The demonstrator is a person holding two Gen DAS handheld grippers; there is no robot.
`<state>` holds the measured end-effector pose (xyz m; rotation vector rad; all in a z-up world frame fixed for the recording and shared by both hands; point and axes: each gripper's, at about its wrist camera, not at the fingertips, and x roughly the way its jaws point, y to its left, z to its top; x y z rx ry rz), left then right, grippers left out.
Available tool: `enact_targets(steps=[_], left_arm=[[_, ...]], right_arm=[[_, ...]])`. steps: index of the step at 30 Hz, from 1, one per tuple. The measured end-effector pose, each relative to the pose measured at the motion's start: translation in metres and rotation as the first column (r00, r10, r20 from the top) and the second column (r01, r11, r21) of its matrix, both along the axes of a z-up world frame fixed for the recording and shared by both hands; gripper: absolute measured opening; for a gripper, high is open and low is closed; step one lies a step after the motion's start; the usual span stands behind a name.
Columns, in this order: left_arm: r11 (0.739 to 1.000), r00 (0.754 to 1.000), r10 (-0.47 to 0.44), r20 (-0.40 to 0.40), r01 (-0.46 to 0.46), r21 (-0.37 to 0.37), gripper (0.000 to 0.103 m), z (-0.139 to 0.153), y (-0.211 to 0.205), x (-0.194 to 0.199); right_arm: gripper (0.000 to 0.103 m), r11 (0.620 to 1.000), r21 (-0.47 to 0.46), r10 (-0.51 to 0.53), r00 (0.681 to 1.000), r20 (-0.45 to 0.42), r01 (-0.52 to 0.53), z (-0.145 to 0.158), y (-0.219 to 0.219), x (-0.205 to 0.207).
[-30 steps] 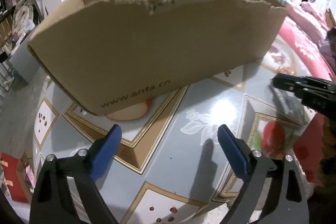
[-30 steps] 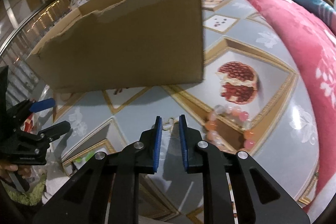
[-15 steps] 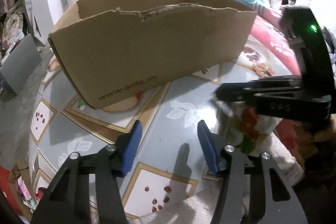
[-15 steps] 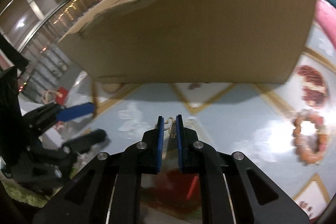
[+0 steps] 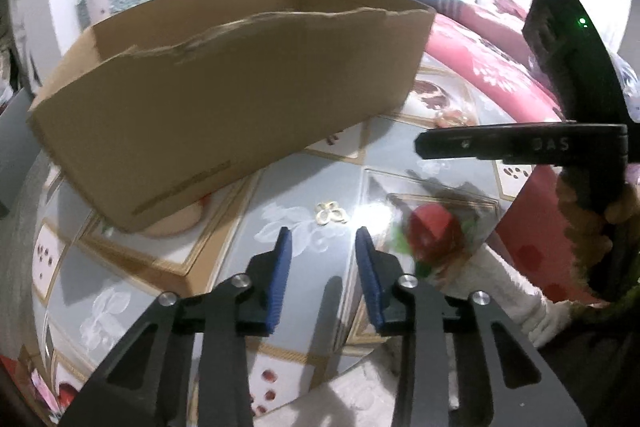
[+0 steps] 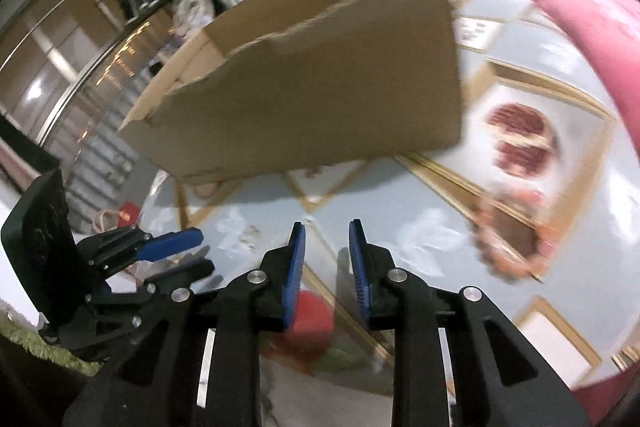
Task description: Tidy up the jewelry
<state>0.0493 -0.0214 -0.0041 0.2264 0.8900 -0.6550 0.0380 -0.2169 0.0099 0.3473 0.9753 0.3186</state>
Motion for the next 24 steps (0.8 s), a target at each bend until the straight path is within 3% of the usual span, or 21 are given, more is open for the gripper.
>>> enact_targets(steps=[3,12,24], left_arm=[[0.999,1.0,-0.024,-0.004,0.024,0.027,0.023,-0.003,-0.013,0.003],[0.991,0.999,-0.051,-0.002,0.051,0.123,0.023,-0.01,-0.033,0.018],[0.983,0.995,-0.097,-0.036,0.101,0.154,0.021,-0.018,-0.046,0.03]], right_arm=[[0.024,1.0,0.006,-0.028,1.0,-0.01,0.028,-0.003,-0.009,-0.006],[0.024,0.999,0.021,-0.03,1.0,0.005,0.03,-0.006,-0.014,-0.004],[0.024,0.998,0.041,-0.044,0.999,0.002,0.044,-0.006,-0.03,-0.005]])
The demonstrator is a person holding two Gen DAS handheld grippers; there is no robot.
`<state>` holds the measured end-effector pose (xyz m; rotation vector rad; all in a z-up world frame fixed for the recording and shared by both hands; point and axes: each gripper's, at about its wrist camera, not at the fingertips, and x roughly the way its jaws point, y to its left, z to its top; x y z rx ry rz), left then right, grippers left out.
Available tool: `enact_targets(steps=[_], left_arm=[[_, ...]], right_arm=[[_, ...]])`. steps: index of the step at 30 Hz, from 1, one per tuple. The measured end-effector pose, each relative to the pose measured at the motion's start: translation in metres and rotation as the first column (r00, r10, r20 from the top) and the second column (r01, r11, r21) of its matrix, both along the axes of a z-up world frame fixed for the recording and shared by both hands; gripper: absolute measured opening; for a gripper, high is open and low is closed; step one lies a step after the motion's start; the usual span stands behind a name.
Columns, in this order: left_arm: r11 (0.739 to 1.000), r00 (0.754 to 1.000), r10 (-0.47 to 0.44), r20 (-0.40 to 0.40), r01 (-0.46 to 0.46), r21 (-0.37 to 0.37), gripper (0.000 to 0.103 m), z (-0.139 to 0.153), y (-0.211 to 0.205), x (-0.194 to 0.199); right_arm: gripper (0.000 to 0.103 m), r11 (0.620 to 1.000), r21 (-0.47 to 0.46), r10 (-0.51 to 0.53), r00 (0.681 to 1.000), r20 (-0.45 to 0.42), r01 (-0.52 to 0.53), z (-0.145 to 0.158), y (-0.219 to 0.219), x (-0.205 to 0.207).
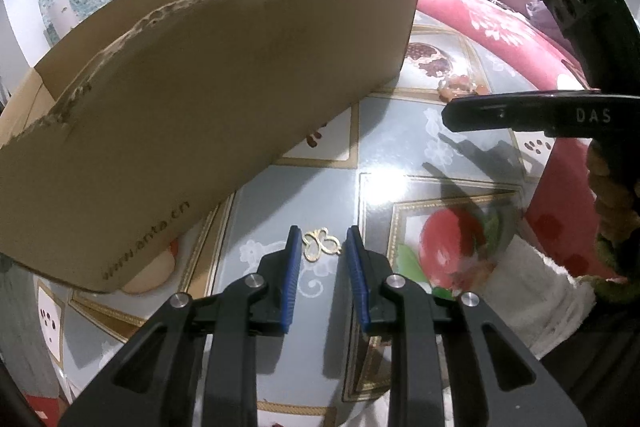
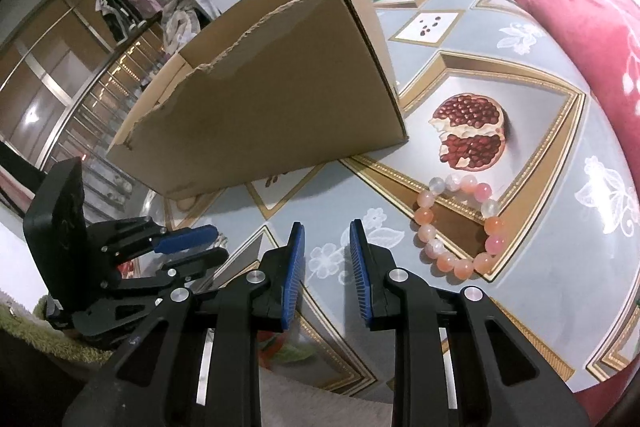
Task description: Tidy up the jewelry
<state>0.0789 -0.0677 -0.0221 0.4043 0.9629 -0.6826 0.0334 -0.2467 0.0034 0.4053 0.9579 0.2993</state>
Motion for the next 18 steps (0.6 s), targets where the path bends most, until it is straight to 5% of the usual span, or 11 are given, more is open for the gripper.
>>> enact_targets(steps=[18], left_arm=[[0.999,1.0,0.012,0.004,-0.012,-0.034,0.015,0.004,0.006,0.003]], right_arm=[[0.024,0.997,-0.077,-0.017,1.0,0.013,0.018,0.01,-0.003,-0.006]])
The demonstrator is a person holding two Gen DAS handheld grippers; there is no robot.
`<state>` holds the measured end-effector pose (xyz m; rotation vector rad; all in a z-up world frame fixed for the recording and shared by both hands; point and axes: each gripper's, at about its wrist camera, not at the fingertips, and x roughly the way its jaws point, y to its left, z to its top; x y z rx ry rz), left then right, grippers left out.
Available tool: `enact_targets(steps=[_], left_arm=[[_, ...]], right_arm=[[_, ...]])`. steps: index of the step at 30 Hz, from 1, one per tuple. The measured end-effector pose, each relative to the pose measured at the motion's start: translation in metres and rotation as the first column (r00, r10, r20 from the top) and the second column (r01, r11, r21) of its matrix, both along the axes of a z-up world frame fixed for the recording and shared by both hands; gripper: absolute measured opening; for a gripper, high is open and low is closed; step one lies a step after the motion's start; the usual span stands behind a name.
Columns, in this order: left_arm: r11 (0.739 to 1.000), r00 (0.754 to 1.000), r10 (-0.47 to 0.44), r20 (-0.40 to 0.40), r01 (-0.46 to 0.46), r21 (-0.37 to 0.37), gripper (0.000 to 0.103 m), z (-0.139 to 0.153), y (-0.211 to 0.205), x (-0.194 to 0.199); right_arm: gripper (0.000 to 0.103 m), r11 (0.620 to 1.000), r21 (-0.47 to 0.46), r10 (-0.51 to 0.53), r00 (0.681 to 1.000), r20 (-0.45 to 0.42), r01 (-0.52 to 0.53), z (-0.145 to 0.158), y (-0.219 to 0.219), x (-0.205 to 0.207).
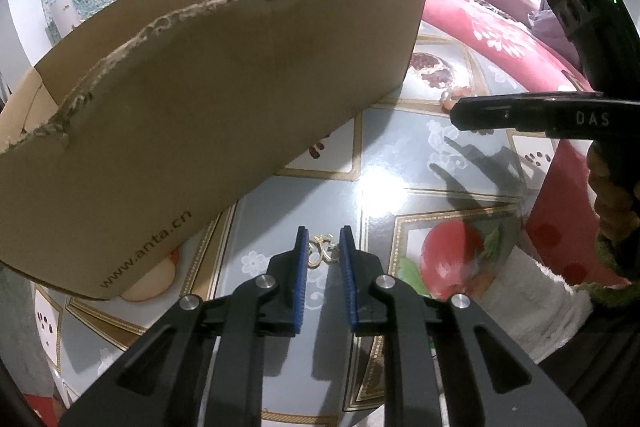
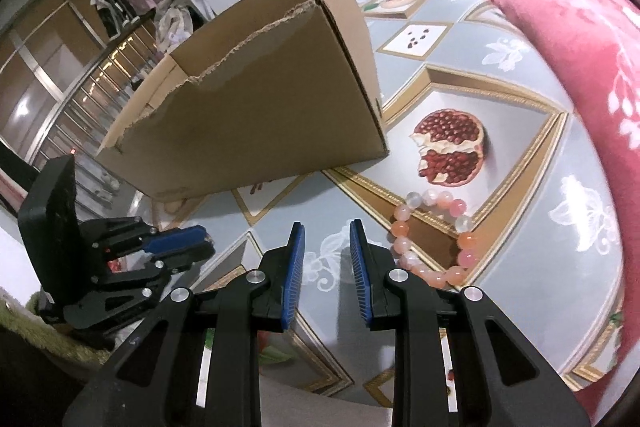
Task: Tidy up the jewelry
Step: 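Carry the butterfly charm to the box with the left gripper while the right gripper lifts the orange bracelet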
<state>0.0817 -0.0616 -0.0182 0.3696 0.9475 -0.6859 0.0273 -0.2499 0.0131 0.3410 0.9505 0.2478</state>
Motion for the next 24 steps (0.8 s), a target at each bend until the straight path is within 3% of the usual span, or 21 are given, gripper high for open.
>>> enact_targets(steps=[7,17,18,21,24], left_arm=[[0.999,1.0,0.007,0.03,-0.005,-0.04,0.015,0.016,0.005,-0.003],[0.995,0.996,-0.028,0.079,0.036,-0.096,0.015,0.041,0.002,-0.009],[0.994,0.996,-0.032,0.081,0.041,-0.101,0.015,0.042,0.001,-0.009],[0.992,0.995,-0.046,0.088,0.056,-0.116,0.015,0.049,0.0,-0.011],[0.989,0.994,-0.051,0.097,0.064,-0.136,0.015,0.057,0.0,-0.013]], right_arm=[[0.031,0.99,-0.144,-0.015,1.0,-0.002,0.014,0.003,-0.001,-0.004],[0.03,0.952,-0.305,-0.033,0.999,-0.03,0.022,-0.013,0.0,0.007],[0.028,0.946,-0.324,-0.027,0.999,-0.024,0.018,-0.013,0.002,0.008],[0.008,0.927,-0.374,-0.025,0.999,-0.025,0.014,-0.013,0.007,0.009],[0.007,0.943,-0.329,-0.055,0.998,-0.014,0.047,-0.008,-0.002,0.005]])
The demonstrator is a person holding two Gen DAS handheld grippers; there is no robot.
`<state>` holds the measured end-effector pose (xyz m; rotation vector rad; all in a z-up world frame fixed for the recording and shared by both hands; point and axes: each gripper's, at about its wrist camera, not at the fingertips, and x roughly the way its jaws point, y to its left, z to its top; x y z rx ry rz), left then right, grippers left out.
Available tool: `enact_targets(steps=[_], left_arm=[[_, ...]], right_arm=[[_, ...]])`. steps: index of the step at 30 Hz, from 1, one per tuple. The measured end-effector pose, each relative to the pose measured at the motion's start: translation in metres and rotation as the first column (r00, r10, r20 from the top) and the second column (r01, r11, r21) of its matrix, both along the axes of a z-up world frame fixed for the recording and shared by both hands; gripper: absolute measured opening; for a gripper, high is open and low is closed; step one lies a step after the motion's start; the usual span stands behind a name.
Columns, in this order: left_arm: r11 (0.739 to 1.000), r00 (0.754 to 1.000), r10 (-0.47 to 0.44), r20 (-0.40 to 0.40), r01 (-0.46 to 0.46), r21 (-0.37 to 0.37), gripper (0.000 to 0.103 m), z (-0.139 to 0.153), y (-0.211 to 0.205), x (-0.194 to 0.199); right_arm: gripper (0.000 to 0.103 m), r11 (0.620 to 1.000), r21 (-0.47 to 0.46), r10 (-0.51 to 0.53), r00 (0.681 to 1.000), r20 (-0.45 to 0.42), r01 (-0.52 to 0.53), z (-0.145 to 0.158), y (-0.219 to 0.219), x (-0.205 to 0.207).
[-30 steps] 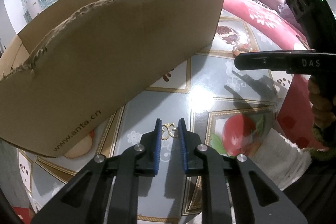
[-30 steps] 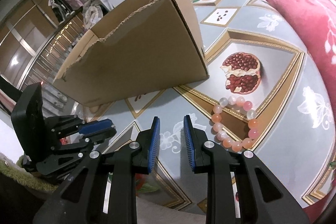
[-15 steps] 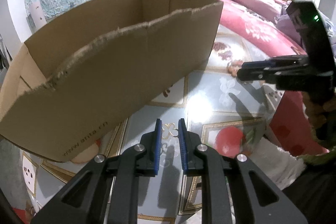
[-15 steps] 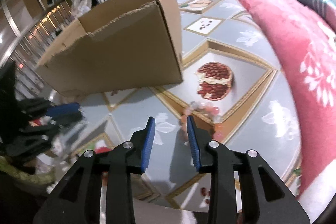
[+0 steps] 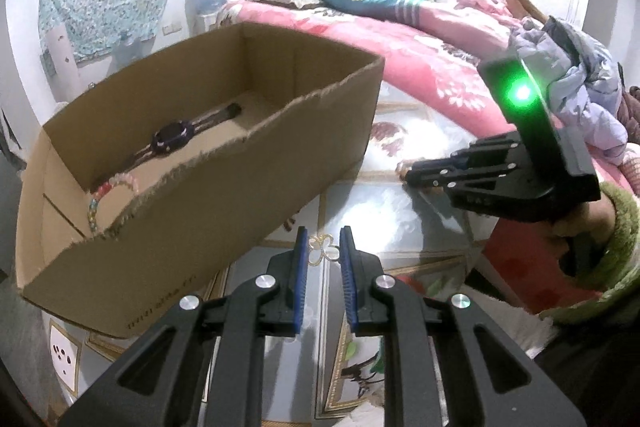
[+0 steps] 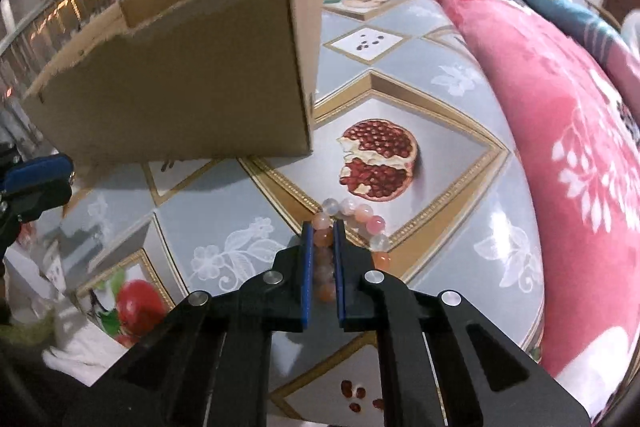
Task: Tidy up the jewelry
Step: 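Carry the butterfly charm to the box with the left gripper while the right gripper lifts the orange bracelet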
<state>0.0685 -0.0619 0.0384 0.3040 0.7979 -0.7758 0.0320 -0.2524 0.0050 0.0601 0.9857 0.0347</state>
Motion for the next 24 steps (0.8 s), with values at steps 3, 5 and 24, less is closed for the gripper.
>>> enact_targets(steps=[3,5,24], left_arm=[[1.0,1.0,0.003,0.011,-0.003,-0.025,0.015,0.01,0.002,-0.002],[0.999,1.0,0.008,0.014,-0.007,-0.048,0.015,0.017,0.004,-0.002],[0.983,0.994,0.097,-0.045,-0.102,-0.153,0.015,0.066,0.037,0.079]], right_arm=[[0.007,0.995,0.09,-0.041,0.999,0.033,0.038,0.012,-0.016,-0.007],[0.007,0.985,0.158,-0.08,0.995,0.056,0.07,0.021,-0.031,-0.009],[0.007,0.937,0.309,0.055,0.94,0.337,-0.165,0.159,-0.025,0.074]])
